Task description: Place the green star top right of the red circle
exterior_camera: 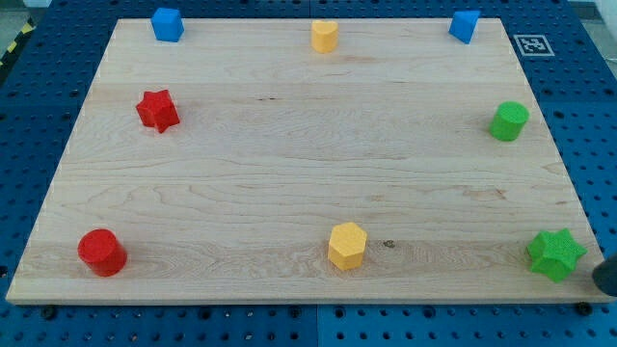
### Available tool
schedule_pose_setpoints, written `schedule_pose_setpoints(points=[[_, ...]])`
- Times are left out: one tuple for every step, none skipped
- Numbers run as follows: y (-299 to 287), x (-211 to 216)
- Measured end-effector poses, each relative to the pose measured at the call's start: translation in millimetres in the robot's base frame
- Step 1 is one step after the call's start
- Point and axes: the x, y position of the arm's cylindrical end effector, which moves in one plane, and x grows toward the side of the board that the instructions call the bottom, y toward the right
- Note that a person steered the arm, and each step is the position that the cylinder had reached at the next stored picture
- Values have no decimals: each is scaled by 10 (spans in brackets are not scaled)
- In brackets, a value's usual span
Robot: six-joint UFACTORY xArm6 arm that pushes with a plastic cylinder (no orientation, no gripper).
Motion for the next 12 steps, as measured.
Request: schedule_pose_setpoints(points=[[-66, -12], [-65, -92], [-125, -219], [-365, -287], [-679, -322], [-995, -412], [-1297, -602], [-1649, -723], [-2042, -898], [-2418, -1190], [-2801, -1430], [-3169, -1438]])
